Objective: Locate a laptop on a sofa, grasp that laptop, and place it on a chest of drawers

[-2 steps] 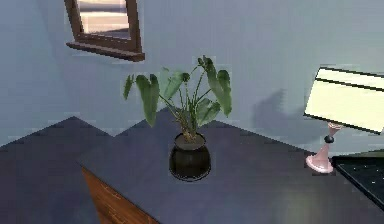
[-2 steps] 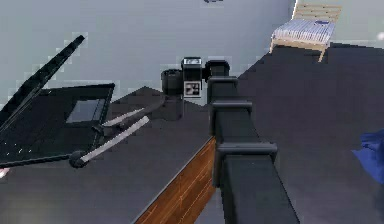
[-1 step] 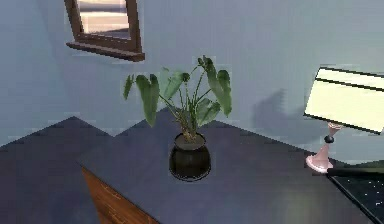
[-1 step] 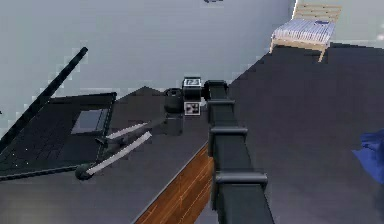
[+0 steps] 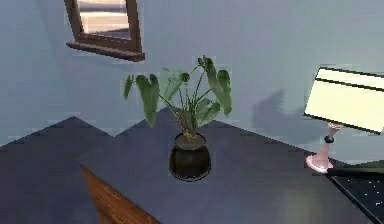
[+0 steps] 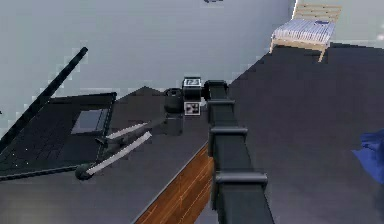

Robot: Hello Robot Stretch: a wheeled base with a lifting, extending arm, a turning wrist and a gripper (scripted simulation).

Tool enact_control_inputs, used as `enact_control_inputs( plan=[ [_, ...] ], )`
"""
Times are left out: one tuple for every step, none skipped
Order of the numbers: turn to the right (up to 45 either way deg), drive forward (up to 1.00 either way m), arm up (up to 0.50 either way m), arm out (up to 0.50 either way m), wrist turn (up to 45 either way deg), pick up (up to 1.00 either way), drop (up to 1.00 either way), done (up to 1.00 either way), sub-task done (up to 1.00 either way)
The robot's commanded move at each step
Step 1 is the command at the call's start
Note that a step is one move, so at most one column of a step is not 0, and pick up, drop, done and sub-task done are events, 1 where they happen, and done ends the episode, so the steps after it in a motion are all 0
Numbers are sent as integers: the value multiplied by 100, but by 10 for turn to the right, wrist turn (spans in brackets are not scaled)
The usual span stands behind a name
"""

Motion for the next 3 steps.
enact_control_inputs(
  plan=[
    [0,0,0,0,0,0,100,0,0],
    [0,0,4,0,0,0,0,0,0],
    [0,0,0,-8,0,0,0,0,0]
  ],
)
